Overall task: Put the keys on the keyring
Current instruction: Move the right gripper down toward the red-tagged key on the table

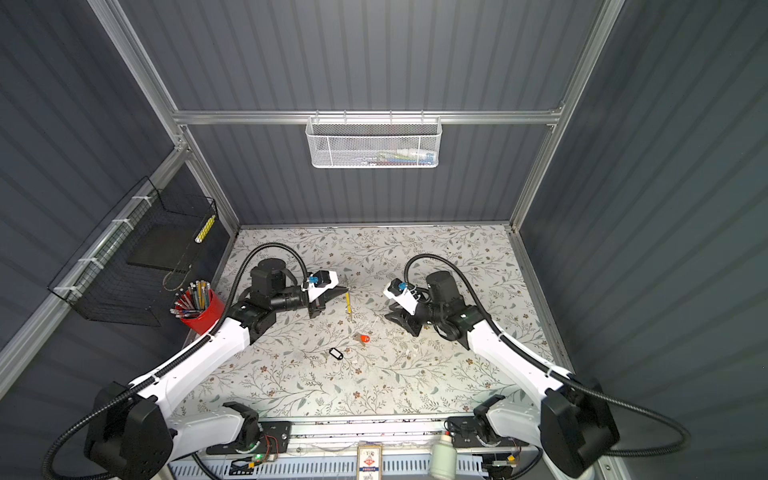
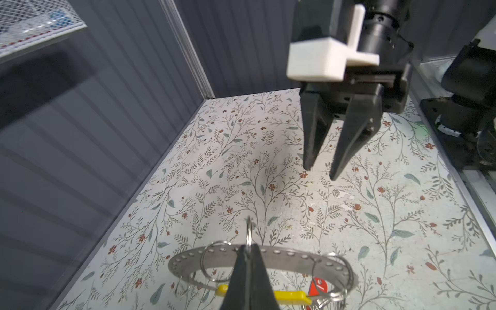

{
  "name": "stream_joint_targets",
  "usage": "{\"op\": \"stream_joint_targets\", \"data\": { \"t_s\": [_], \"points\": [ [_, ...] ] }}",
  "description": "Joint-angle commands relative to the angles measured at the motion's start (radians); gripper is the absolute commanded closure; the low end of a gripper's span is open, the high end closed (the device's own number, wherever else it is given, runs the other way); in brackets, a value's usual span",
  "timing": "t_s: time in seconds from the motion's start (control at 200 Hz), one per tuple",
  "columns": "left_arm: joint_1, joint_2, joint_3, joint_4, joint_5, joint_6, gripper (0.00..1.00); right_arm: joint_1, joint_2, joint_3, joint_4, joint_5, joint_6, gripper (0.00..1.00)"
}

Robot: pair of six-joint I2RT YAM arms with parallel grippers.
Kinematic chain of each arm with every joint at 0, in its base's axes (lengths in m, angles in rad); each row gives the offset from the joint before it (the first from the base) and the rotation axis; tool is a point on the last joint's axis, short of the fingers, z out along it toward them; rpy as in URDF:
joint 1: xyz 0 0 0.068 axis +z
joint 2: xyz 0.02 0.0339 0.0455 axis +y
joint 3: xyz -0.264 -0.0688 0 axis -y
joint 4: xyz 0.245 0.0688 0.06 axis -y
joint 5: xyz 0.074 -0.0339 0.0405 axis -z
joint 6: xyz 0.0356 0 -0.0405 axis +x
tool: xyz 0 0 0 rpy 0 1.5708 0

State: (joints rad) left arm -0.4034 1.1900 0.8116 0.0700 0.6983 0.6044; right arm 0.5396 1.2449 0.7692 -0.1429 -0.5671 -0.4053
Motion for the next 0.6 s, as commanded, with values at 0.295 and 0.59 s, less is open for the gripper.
{"op": "stream_joint_targets", "data": {
  "t_s": [0.295, 0.59],
  "points": [
    [0.201, -0.033, -0.161, 0.271, -0.067, -0.156, 1.00, 0.137, 0.346, 0.233, -0.117, -0.004, -0.396, 0.74],
    [0.241, -0.059, -0.187, 0.353, -0.141, -0.219, 1.00, 0.141, 0.520, 0.403, -0.284, -0.005, -0.610, 0.76]
  ]
}}
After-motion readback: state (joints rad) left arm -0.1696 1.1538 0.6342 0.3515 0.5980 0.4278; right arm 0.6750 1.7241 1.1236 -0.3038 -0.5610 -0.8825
